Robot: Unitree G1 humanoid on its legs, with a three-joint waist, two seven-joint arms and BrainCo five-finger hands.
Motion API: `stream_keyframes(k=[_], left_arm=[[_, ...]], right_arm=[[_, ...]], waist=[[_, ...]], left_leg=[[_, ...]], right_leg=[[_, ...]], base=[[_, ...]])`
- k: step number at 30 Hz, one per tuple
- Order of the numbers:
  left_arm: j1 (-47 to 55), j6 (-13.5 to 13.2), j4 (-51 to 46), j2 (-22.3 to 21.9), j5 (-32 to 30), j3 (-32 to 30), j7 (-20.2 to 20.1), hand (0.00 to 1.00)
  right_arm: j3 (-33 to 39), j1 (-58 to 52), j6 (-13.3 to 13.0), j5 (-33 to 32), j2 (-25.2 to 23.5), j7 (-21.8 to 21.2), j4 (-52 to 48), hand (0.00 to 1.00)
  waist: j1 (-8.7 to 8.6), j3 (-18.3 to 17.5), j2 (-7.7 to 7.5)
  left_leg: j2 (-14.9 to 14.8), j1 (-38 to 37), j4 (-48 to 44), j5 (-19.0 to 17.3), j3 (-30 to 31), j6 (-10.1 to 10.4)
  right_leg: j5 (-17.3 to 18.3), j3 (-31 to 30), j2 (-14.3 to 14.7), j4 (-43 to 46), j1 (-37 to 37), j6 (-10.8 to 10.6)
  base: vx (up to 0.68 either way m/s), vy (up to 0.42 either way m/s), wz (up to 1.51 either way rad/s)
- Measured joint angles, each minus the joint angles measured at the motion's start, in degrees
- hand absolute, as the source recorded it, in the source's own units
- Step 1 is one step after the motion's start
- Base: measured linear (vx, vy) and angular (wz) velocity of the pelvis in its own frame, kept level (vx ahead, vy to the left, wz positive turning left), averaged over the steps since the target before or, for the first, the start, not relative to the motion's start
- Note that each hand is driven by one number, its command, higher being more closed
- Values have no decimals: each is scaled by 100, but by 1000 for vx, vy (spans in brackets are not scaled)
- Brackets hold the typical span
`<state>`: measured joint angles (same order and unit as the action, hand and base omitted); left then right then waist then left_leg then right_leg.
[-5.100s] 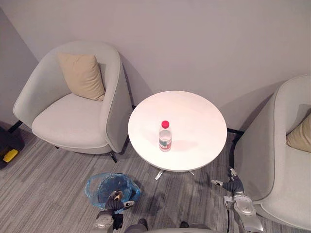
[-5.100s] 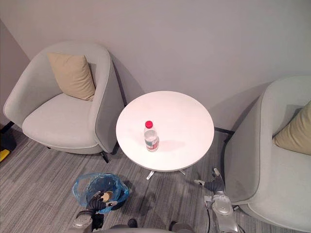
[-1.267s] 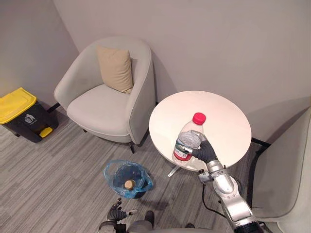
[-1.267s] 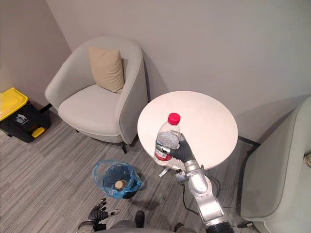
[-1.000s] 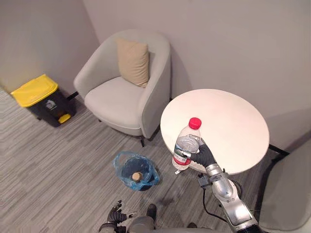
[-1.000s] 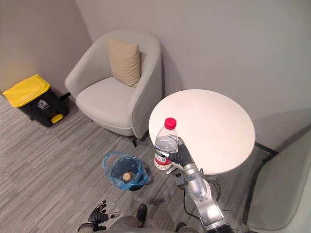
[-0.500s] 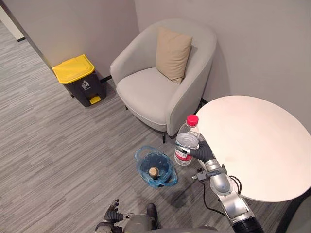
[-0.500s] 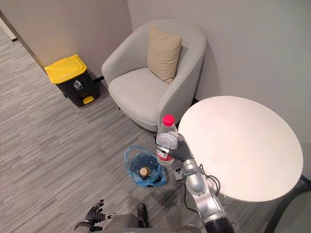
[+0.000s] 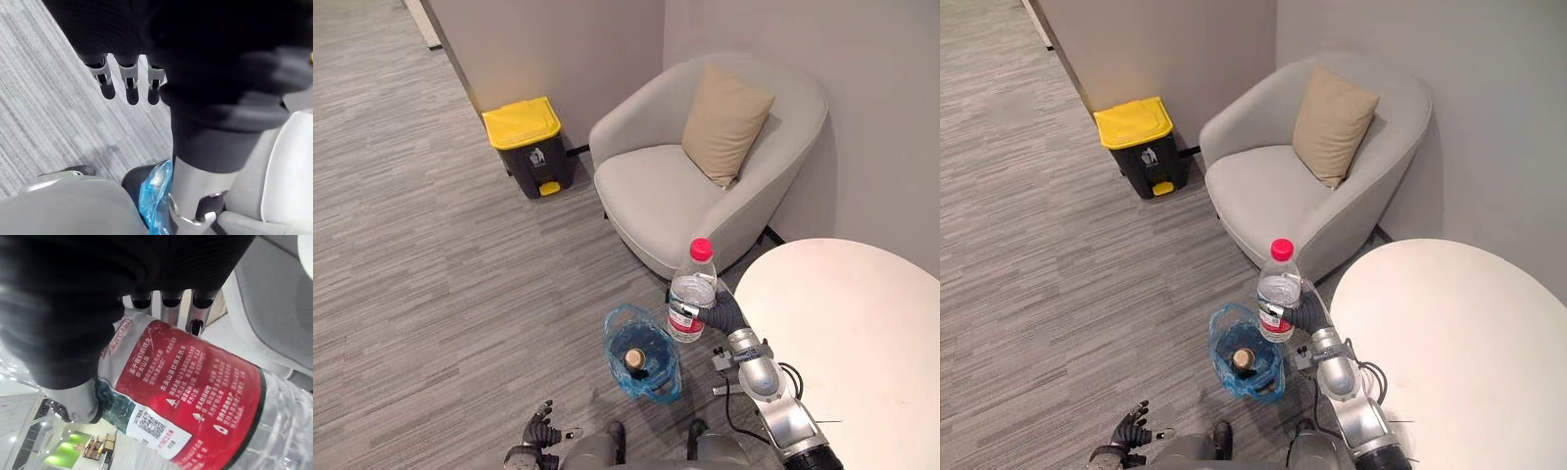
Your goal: Gather rubbish on tea table into small bin, then transfer packed bag to large trash can.
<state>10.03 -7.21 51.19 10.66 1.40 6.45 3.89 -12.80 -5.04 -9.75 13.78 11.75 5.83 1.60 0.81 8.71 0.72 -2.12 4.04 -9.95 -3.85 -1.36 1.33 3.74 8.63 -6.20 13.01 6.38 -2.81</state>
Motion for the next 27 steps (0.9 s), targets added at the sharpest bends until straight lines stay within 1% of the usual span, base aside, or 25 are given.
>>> stream_keyframes(k=[6,10,12,14,15,16,18,20,21,23,24,25,27], left_arm=[[7,-5,12,4,-16,2,2,0],[2,-10,14,18,-109,2,1,0],[-20,-15,11,26,-109,2,2,0],[-156,-14,9,20,-109,1,7,0],[-305,-15,2,3,-107,3,11,0],[-409,-16,0,-15,-105,1,18,0],[-679,-27,-12,-44,-93,-2,43,0],[-796,-56,-20,-52,-78,-27,81,0],[-882,-59,-42,-73,-6,-41,136,0],[-1003,-65,-186,-101,27,-45,160,0],[-1096,-68,-279,-125,71,-46,177,0],[-1146,-67,-303,-140,85,-52,198,0],[-1328,-74,-483,-188,198,-64,266,0]], right_arm=[[97,-120,-1,-12,-6,-94,3,100],[-273,-62,-20,-25,-19,-155,272,100],[-579,94,-20,-28,-3,-264,623,100],[-766,304,-12,-29,64,-302,716,100],[-885,534,-13,-29,165,-330,765,100],[-960,723,-12,-29,215,-330,847,100],[-1139,1246,-2,-26,288,-328,1068,100],[-1258,1520,4,-19,335,-316,1138,100],[-1302,1663,4,-16,348,-301,1141,100],[-1308,1843,9,-10,348,-223,1160,100],[-1306,1947,43,12,350,-183,1166,100],[-1311,1988,65,34,349,-157,1166,100],[-1299,2160,144,39,355,-41,1169,100]], waist=[[17,5,-15],[40,11,-29],[39,34,-19],[103,186,38],[150,346,98],[157,446,132],[177,769,191],[181,961,219],[184,1057,253],[186,1213,274],[202,1284,291],[225,1318,307],[324,1496,299]], left_leg=[[5,-75,104,5,147,7],[49,-39,93,5,210,6],[85,165,-47,3,297,6],[115,426,-248,2,362,5],[135,662,-453,-6,393,-2],[147,828,-577,-15,415,-2],[210,1245,-948,-114,475,19],[232,1517,-1176,-159,443,-34],[223,1760,-1316,-160,402,-35],[179,2046,-1443,-156,249,-36],[136,2316,-1555,-152,131,-32],[103,2441,-1632,-152,66,-32],[38,2778,-1866,-152,-58,-32]], right_leg=[[-57,149,4,-255,-286,-27],[-85,193,-26,-322,-315,-52],[-84,297,-57,-277,-227,-52],[-80,351,-82,-93,-9,-48],[-62,369,-97,95,197,-31],[-46,375,-119,225,341,-17],[109,394,-220,717,763,-10],[247,385,-305,1042,1050,-11],[272,379,-336,1203,1295,-23],[293,376,-413,1411,1644,-29],[302,369,-463,1585,1924,-19],[321,371,-485,1684,2049,-17],[378,315,-566,2015,2442,0]], base=[[17,-5,14],[-10,31,7],[-43,22,26],[-91,10,22],[-125,2,19],[-199,21,19],[-255,55,22],[-244,40,16],[-211,25,13],[-199,3,19],[-148,-13,19],[-137,-16,12],[-139,-26,3]])
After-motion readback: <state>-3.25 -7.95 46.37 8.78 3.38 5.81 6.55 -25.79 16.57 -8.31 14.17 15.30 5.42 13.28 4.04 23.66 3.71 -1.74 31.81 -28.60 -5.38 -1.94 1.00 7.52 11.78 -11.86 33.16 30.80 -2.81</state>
